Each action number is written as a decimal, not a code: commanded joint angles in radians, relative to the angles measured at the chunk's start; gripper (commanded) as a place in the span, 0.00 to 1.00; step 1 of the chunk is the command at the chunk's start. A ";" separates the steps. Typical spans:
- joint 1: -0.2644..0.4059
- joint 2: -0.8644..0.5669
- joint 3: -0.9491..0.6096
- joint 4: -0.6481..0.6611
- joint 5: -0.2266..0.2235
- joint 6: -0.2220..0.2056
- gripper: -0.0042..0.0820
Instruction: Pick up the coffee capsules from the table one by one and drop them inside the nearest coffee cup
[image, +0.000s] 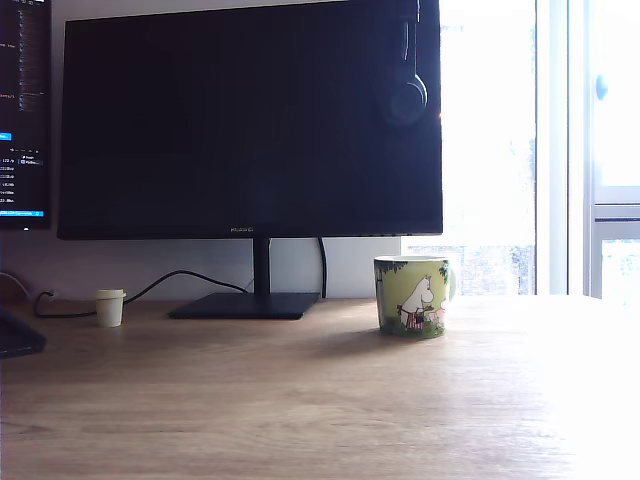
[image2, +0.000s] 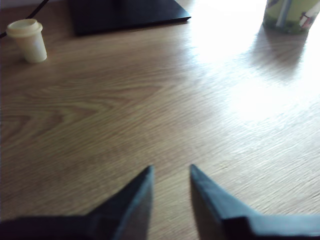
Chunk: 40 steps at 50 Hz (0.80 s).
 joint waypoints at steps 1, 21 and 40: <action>0.006 -0.008 0.001 0.013 -0.014 -0.004 0.03; 0.063 -0.008 0.029 0.022 -0.148 -0.029 0.03; 0.122 0.078 0.152 0.019 -0.143 -0.029 0.03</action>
